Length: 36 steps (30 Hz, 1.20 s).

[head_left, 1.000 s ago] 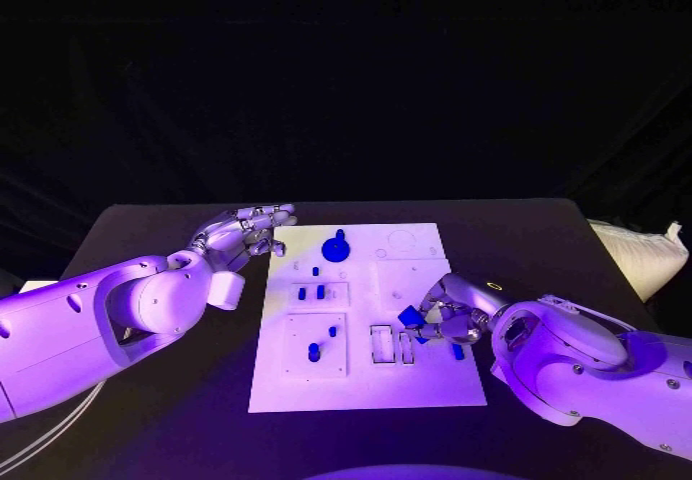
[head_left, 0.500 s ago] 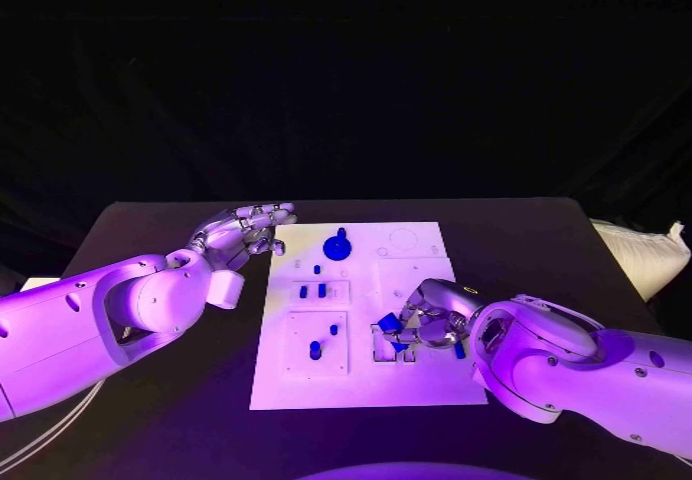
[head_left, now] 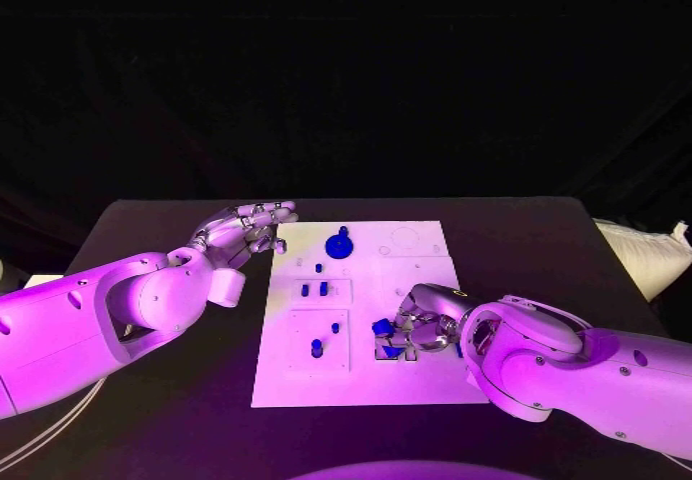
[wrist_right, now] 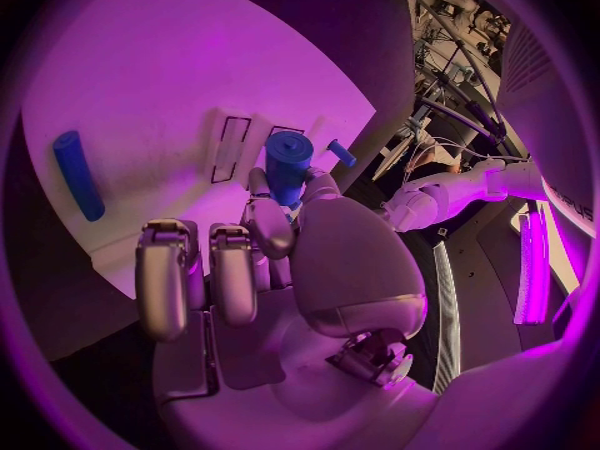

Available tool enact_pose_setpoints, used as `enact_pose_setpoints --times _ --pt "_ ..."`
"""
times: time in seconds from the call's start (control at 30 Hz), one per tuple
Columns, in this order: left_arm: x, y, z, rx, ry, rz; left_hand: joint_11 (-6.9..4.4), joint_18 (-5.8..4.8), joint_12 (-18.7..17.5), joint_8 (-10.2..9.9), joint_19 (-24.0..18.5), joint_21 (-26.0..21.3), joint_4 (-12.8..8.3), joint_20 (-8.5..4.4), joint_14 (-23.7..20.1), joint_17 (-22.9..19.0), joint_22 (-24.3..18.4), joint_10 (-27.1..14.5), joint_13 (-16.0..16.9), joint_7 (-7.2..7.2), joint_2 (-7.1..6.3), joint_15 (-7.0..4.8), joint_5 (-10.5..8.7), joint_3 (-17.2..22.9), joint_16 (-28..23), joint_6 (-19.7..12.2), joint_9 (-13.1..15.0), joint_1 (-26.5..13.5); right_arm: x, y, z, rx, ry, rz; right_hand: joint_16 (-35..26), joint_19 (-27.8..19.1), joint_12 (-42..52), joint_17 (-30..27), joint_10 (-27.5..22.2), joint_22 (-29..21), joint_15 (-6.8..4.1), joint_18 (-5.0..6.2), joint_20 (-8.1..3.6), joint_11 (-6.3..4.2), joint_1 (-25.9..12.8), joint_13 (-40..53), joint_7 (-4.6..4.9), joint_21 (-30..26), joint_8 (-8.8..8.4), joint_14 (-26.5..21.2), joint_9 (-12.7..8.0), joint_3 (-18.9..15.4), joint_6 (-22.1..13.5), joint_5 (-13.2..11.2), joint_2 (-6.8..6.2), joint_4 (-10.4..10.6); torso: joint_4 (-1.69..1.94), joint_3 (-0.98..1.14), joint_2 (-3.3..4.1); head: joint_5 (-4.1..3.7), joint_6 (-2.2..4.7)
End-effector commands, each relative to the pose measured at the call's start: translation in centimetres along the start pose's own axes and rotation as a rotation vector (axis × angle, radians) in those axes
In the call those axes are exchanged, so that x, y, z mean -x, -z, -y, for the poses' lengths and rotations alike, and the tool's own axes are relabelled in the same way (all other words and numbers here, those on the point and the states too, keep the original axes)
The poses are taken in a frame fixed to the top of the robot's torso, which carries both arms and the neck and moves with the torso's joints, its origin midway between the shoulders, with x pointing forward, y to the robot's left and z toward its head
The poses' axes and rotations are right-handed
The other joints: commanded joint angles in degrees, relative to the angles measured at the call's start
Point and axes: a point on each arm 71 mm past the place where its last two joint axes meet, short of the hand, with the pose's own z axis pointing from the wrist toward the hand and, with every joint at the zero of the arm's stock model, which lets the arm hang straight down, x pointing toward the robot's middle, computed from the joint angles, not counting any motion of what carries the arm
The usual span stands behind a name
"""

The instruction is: Assemble the parts on the task board

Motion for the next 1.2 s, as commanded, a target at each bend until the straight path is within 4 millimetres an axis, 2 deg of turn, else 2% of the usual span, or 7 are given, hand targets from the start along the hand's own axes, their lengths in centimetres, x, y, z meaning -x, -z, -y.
enact_pose_setpoints --times 0.03,0.2,0.43,1.03,1.13,1.2 --pt "-0.27 -0.03 0.05 -0.006 0.003 -0.022 0.01 0.66 0.40 0.33 -0.31 0.15 -0.31 -0.03 -0.22 -0.06 -0.07 -0.53 0.09 -0.05 0.28 0.01 0.32 -0.12 0.17 -0.27 0.09 0.27 -0.20 -0.04 0.13 -0.005 0.056 -0.008 0.32 3.60 0.80 11.15 1.63 9.36 -0.51 -1.08 -0.51 -1.29 -0.81 0.71 -2.80 0.50 0.51 5.34 4.10 -0.45 3.28 -0.59 0.06 0.09 0.05 0.06 -0.03 0.02 -0.02" --pt "-0.28 -0.05 0.04 -0.005 0.003 -0.023 0.01 0.66 0.40 0.33 -0.31 0.15 -0.31 -0.03 -0.22 -0.06 -0.07 -0.53 0.09 -0.05 0.28 0.01 0.32 -0.12 0.17 -0.27 0.09 0.27 -0.26 -0.02 0.07 -0.001 0.077 -0.015 0.68 3.83 1.84 11.85 2.14 9.90 -0.69 -1.22 -0.67 -1.49 -1.71 1.65 -3.04 0.92 0.87 5.47 4.70 -0.95 3.61 -1.30 0.51 0.15 0.11 -0.02 -0.02 -0.06 -0.01" --pt "-0.25 -0.05 0.03 -0.005 0.003 -0.022 0.01 0.66 0.40 0.33 -0.31 0.15 -0.31 -0.03 -0.22 -0.06 -0.07 -0.53 0.09 -0.05 0.28 0.01 0.32 -0.12 0.17 -0.27 0.09 0.27 -0.29 0.08 0.06 0.001 0.112 -0.022 1.06 4.10 2.76 12.59 2.61 10.56 -0.85 -1.39 -0.80 -1.69 -2.90 2.52 -3.26 1.44 1.24 5.60 5.33 -1.52 3.89 -1.93 1.11 0.15 0.23 0.00 -0.04 -0.14 -0.02" --pt "-0.22 -0.01 0.01 -0.003 0.003 -0.022 0.02 0.67 0.64 0.52 -0.36 0.20 -0.40 -0.01 -0.29 -0.19 -0.07 -0.71 0.08 -0.05 0.34 0.02 0.33 -0.15 0.19 -0.40 0.10 0.31 -0.26 0.25 -0.06 0.008 0.165 -0.020 1.19 4.20 2.94 12.84 2.79 10.80 -0.93 -1.46 -0.90 -1.78 -3.68 2.83 -3.36 1.62 1.44 5.64 5.78 -2.06 3.93 -2.67 1.32 0.14 0.40 -0.06 -0.04 -0.31 -0.01" --pt "-0.25 -0.02 0.00 -0.003 0.003 -0.023 0.02 0.67 0.64 0.52 -0.36 0.20 -0.40 -0.01 -0.29 -0.19 -0.07 -0.71 0.08 -0.05 0.34 0.02 0.33 -0.15 0.19 -0.40 0.10 0.31 -0.28 0.18 -0.06 0.008 0.170 -0.022 1.17 4.18 2.76 12.81 2.81 10.78 -0.96 -1.45 -0.94 -1.80 -4.39 2.89 -3.38 1.60 1.55 5.63 6.13 -2.57 3.83 -3.94 1.50 0.12 0.42 -0.09 -0.04 -0.33 0.00" --pt "-0.26 -0.03 0.00 -0.003 0.003 -0.023 0.02 0.67 0.64 0.52 -0.36 0.20 -0.40 -0.01 -0.29 -0.19 -0.07 -0.71 0.08 -0.05 0.34 0.02 0.33 -0.15 0.19 -0.40 0.10 0.31 -0.28 0.13 -0.07 0.008 0.173 -0.020 1.15 4.17 2.59 12.79 2.81 10.78 -0.96 -1.44 -0.96 -1.80 -5.57 2.94 -3.38 1.59 1.66 5.62 6.46 -3.30 3.77 -6.34 1.75 0.12 0.45 -0.09 -0.05 -0.33 -0.01"
